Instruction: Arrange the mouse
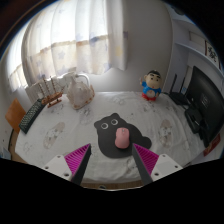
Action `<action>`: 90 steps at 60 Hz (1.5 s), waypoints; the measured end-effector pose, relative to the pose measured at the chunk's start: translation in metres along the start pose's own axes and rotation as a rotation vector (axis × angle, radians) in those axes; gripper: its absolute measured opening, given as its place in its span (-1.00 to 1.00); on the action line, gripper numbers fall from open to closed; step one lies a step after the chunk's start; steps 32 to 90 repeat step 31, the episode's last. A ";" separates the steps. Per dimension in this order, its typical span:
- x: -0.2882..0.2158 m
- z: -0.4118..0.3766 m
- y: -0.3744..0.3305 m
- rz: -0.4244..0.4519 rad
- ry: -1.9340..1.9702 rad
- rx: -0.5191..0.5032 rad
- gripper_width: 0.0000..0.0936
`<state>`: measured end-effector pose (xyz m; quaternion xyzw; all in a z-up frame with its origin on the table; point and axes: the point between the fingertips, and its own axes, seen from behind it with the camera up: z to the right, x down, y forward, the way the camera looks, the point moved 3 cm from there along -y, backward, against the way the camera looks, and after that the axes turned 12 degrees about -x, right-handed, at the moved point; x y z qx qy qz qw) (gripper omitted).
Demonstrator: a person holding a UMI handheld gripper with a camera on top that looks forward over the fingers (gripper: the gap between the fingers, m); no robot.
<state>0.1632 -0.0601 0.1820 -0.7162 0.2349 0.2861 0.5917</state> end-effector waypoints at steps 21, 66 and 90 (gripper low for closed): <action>0.014 -0.027 -0.032 0.015 0.028 -0.012 0.81; 0.008 -0.026 -0.036 0.050 0.026 -0.008 0.82; 0.008 -0.026 -0.036 0.050 0.026 -0.008 0.82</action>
